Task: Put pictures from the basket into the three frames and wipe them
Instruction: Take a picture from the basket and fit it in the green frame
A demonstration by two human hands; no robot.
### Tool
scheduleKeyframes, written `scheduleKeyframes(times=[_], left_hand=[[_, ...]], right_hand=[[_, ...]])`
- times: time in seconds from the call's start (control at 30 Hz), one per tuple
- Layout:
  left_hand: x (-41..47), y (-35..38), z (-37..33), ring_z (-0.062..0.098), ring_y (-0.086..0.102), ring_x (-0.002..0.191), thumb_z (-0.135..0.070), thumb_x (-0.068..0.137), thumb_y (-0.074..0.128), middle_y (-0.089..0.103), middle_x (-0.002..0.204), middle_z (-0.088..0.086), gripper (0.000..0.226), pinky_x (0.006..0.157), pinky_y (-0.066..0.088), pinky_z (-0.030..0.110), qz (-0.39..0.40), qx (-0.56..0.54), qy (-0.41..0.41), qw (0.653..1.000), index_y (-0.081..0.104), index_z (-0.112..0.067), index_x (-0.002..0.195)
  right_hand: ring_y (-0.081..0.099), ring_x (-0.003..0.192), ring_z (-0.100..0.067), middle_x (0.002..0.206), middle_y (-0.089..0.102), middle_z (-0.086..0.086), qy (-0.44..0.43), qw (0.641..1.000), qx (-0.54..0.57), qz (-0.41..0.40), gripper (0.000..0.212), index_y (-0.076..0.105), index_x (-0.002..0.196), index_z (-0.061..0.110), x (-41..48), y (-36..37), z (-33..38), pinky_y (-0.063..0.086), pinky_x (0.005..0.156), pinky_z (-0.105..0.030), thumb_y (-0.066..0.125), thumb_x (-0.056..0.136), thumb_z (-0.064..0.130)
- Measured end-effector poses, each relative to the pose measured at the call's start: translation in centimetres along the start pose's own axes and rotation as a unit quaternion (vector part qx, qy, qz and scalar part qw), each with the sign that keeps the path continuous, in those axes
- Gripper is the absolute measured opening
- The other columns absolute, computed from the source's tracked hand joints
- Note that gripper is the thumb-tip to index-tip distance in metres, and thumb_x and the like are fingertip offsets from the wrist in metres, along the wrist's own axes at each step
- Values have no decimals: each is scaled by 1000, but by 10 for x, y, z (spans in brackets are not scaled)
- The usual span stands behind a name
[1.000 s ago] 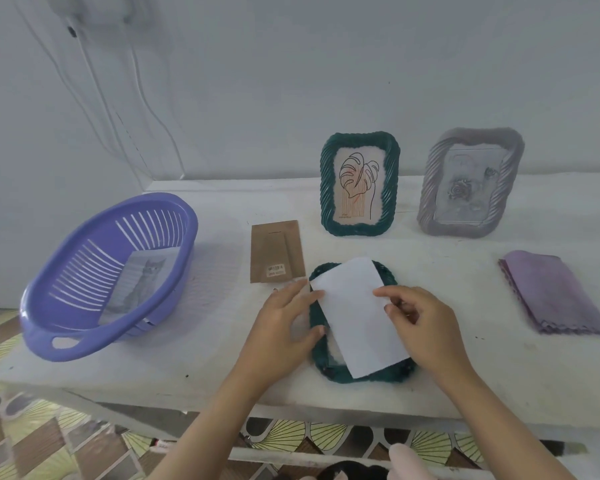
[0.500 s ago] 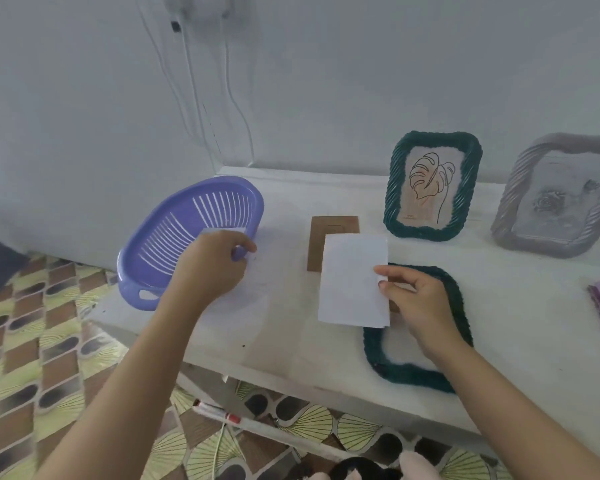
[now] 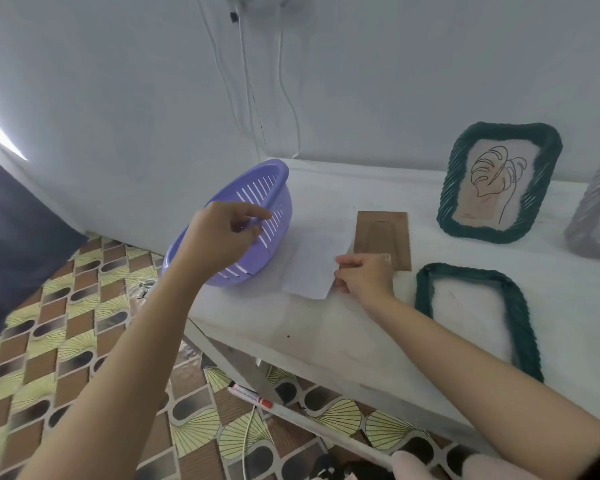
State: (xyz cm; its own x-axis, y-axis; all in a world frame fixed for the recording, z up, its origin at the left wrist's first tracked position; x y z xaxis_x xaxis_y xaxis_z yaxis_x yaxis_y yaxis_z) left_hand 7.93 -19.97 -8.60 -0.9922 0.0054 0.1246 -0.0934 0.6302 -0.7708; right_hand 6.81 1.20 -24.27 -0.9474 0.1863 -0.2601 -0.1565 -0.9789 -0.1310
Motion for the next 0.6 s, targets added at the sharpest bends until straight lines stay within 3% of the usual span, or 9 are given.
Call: scheduleKeyframes(times=[0.07,0.13,0.2,0.4,0.47,0.6], left_hand=[[0,-1,3,14,67,81,-12,84,62,72,88,4,25,85,53,38,6,-9,-1,1000,70,-32,98],[0,0,4,14,67,83,-12,83,62,72,88,3,25,86,54,38,12,-15,3,1000,70,-32,97],[0,2,4,14,68,83,-12,83,63,72,87,1,25,85,54,38,18,-18,9,1000,70,-33,95],[1,8,4,21,68,81,-11,82,62,73,84,4,26,79,55,44,34,-13,29,999,71,-33,94],[1,10,5,23,68,79,-12,82,62,73,83,6,26,77,55,44,39,-6,33,999,70,-34,94],[-1,12,3,22,67,78,-12,82,62,72,82,3,26,79,54,43,36,11,42,998,70,-33,95]], right_hand=[[65,66,-19,91,67,-10,-14,999,-29,2,27,67,104,2,4,9,2,57,58,-24,62,78,-5],[66,77,-23,89,68,-8,-51,995,-88,6,28,69,104,4,8,15,8,57,68,-32,64,76,-3],[62,85,-20,93,66,-7,-86,979,-180,31,30,69,105,7,9,24,15,50,73,-28,66,76,3],[42,114,-24,121,46,-5,-209,877,-432,29,49,58,124,23,-3,38,36,38,89,-30,63,79,43],[38,116,-26,124,43,-6,-211,857,-469,40,54,55,126,22,-4,40,34,36,90,-30,60,79,49],[37,117,-26,125,42,-6,-215,853,-470,68,50,59,121,27,-3,42,33,34,91,-29,62,77,50]])
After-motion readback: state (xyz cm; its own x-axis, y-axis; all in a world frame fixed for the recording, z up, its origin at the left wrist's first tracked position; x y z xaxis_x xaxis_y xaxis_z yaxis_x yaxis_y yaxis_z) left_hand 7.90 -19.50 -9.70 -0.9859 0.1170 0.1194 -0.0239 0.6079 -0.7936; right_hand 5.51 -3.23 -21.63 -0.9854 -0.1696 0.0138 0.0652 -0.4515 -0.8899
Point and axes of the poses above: each hand's wrist, its own x-axis towards the middle knuckle, its own y-axis out of the palm, z = x × y, the point moved 9 cm from there along x, towards the middle knuckle
